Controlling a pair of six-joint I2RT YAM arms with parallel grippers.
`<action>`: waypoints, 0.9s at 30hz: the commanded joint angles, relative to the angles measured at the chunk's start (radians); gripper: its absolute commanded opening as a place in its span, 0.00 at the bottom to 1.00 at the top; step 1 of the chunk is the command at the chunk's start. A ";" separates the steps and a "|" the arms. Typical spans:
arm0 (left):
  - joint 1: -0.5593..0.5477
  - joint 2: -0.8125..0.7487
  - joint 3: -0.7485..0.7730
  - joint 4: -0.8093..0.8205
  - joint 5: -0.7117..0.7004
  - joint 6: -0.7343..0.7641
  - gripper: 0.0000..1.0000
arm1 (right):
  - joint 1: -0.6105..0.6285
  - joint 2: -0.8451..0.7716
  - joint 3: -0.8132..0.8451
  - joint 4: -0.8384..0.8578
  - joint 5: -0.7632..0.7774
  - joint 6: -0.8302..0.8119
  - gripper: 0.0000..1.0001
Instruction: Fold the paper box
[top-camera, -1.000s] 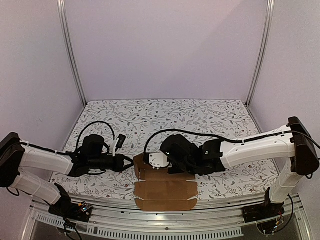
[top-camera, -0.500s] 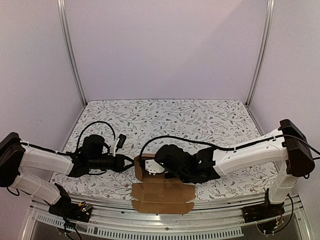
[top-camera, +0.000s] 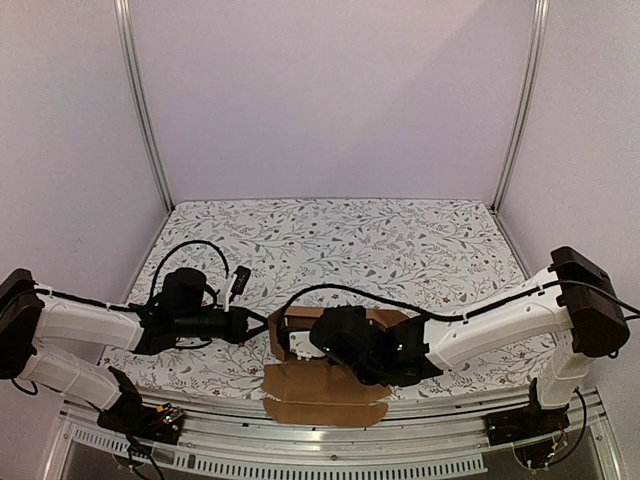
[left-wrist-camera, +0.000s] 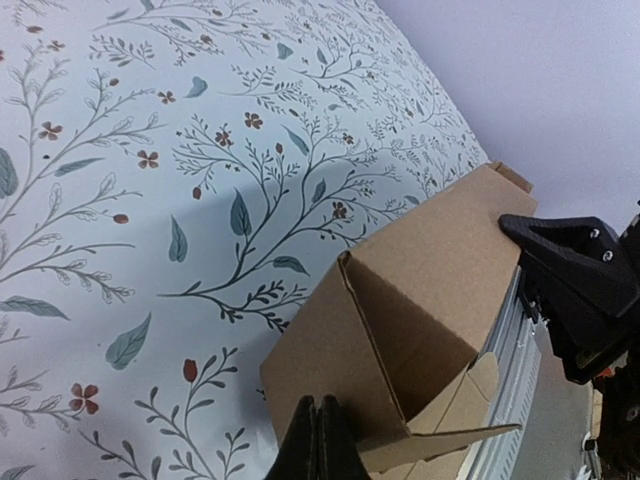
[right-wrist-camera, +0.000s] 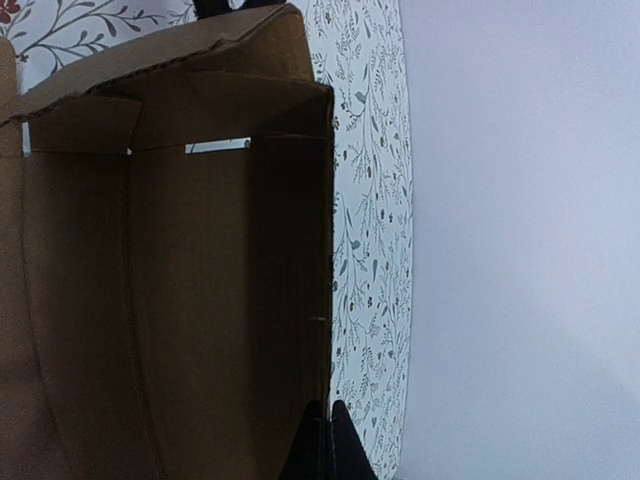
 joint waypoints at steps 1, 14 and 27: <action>-0.013 -0.025 -0.019 -0.027 0.005 0.012 0.00 | 0.024 0.041 -0.029 0.141 0.104 -0.073 0.00; -0.013 -0.070 -0.049 -0.043 -0.011 0.017 0.00 | 0.043 0.133 -0.070 0.459 0.240 -0.268 0.00; -0.013 -0.109 -0.047 -0.084 -0.033 0.031 0.00 | 0.046 0.231 -0.120 0.838 0.277 -0.516 0.00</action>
